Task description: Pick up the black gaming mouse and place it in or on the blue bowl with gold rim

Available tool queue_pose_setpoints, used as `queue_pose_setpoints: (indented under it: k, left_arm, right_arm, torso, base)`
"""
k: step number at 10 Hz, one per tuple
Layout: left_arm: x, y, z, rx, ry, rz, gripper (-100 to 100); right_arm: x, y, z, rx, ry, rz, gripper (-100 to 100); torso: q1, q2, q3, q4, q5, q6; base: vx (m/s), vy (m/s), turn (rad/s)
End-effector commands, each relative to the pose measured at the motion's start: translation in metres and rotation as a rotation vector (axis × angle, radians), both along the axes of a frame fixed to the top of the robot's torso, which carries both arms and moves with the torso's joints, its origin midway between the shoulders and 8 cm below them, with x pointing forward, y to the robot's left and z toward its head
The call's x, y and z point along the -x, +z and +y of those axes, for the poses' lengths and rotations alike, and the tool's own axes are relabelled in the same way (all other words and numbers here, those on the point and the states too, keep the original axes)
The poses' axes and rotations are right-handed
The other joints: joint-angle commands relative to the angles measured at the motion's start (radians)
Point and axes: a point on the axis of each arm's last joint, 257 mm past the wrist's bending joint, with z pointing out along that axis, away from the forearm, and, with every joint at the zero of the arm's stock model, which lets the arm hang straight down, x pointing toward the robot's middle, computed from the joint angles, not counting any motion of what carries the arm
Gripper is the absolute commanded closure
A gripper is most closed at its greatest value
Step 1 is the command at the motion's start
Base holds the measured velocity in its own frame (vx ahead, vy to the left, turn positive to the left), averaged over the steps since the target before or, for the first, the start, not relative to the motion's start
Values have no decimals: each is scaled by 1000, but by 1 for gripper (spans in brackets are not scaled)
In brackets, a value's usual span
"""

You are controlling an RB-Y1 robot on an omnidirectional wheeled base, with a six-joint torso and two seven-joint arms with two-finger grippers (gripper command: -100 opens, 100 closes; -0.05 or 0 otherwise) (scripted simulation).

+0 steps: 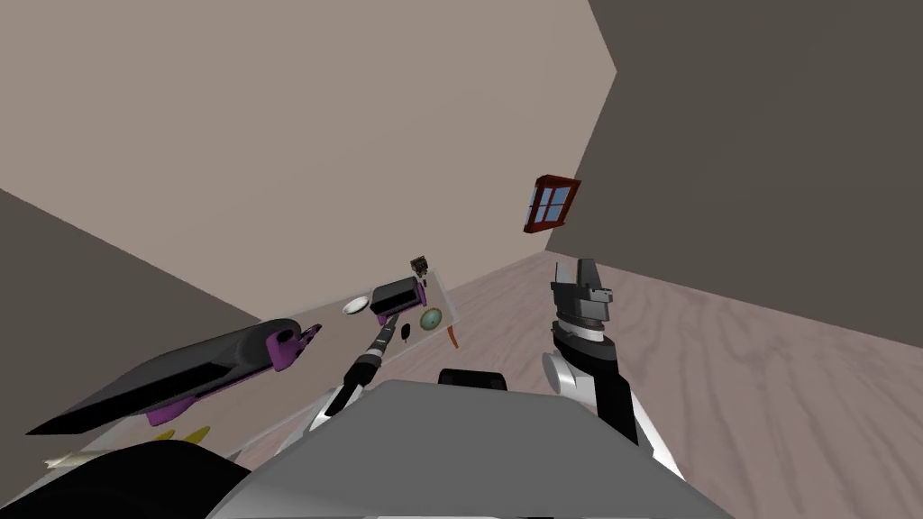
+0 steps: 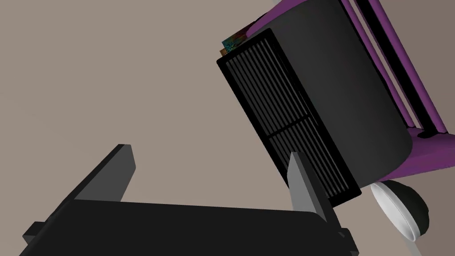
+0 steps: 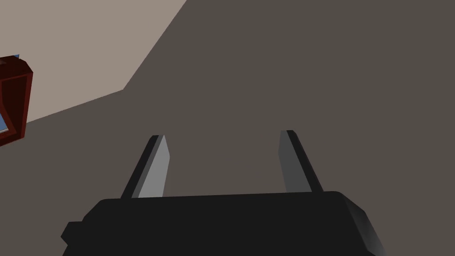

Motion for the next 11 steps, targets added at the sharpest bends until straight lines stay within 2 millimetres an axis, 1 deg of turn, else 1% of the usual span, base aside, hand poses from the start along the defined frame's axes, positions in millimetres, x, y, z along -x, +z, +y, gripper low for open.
queue_pose_setpoints:
  k: [1,2,3,4,5,6,7,8,9,11]
  left_arm:
    - [11,-21,16,-13,19,60,-100]
    - [19,-35,28,-27,31,106,-100]
    - [25,-44,32,-25,41,126,-100]
    - [37,-61,46,-39,57,180,-100]
    - [39,-64,47,-38,60,187,-100]
    - [53,-80,61,-53,77,243,-100]
    - [63,-90,72,-69,86,282,-100]
    - [67,-95,74,-68,92,294,-100]
    - [72,-100,77,-67,99,308,-100]
    - [105,-129,104,-97,130,415,-100]
  right_arm:
    - [0,0,0,0,0,0,0]
    - [0,0,0,0,0,0,0]
    - [0,0,0,0,0,0,0]
    - [0,0,0,0,0,0,0]
    - [0,0,0,0,0,0,0]
    - [0,0,0,0,0,0,0]
    - [0,0,0,0,0,0,0]
    - [0,0,0,0,0,0,0]
    - [0,0,0,0,0,0,0]
    - [0,0,0,0,0,0,0]
  torso:
    - [0,0,0,0,0,0]
    - [0,0,0,0,0,1]
    - [0,0,0,0,0,1]
    - [1,0,0,0,0,0]
    - [0,0,0,0,0,1]
    - [0,-1,0,0,0,0]
    - [1,-1,-1,0,0,1]
    - [1,-2,-1,0,0,1]
    - [1,-2,-1,0,0,0]
    - [0,-1,-1,0,0,1]
  base:
    - [-4,-7,-226]
    - [-5,-5,-456]
    - [-3,8,-128]
    - [4,1,-208]
    - [5,6,-118]
    - [12,3,-259]
    - [21,13,-401]
    - [20,20,-106]
    - [9,7,55]
    - [21,9,-353]
